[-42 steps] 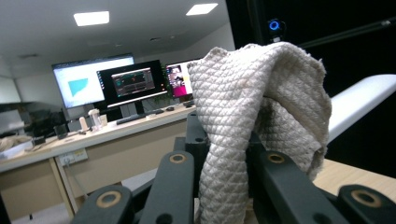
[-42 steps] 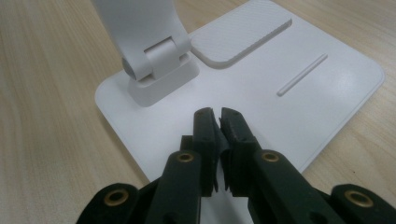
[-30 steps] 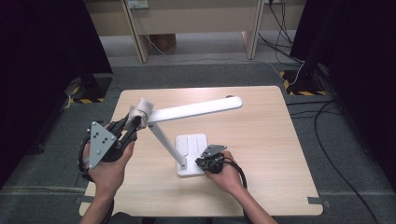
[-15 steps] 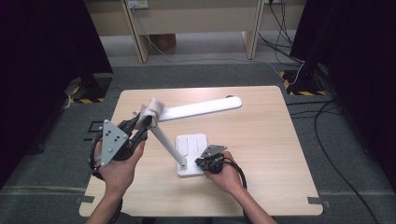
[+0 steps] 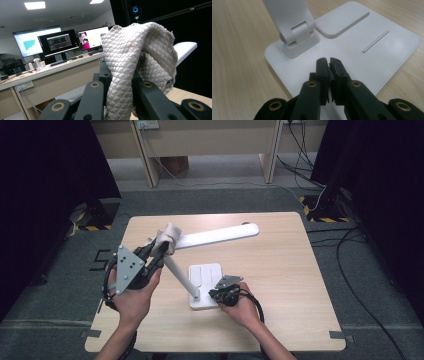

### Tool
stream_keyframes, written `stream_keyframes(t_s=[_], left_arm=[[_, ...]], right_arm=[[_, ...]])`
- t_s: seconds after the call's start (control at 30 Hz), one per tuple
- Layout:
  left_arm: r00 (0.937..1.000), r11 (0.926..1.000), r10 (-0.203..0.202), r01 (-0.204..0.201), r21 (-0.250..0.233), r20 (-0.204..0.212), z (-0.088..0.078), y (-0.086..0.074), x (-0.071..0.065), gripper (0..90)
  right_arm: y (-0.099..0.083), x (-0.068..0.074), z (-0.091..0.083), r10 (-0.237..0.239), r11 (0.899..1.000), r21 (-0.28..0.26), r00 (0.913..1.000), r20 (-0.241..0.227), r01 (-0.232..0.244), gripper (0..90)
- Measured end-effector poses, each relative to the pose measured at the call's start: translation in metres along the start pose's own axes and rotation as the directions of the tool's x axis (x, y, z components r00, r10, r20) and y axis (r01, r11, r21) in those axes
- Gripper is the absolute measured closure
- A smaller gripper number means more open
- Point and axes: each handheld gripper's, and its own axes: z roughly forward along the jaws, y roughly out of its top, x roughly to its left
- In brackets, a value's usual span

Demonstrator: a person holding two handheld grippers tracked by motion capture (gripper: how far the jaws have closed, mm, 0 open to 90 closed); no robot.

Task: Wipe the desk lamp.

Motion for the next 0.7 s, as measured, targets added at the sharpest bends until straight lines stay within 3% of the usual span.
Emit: stream_keyframes(t_s=[0.2,0.23,0.27,0.33,0.7], left_arm=[[1.0,1.0,-0.006,0.006,-0.001,0.006,0.003,0.001,-0.005,80.2],[0.9999,0.9999,-0.013,0.013,-0.004,0.005,0.003,0.001,-0.006,80.2],[0.9989,0.9989,-0.046,0.046,-0.011,0.012,0.005,0.0,-0.01,80.2],[0.9987,0.9986,-0.051,0.051,-0.014,0.007,0.006,0.0,-0.012,80.2],[0.9996,0.9996,-0.027,0.027,-0.012,-0.008,0.011,0.001,-0.021,80.2]], right_arm=[[0.0,0.001,0.0,-0.005,1.0,-0.003,1.0,0.004,0.005,86.1],[0.0,0.001,0.0,-0.005,1.0,-0.003,1.0,0.004,0.005,86.1],[0.0,0.001,0.001,-0.008,1.0,-0.005,1.0,0.005,0.008,86.2],[0.0,0.001,0.001,-0.008,1.0,-0.006,1.0,0.005,0.008,86.3],[0.0,0.001,0.0,-0.01,1.0,-0.004,0.9999,0.007,0.01,86.4]])
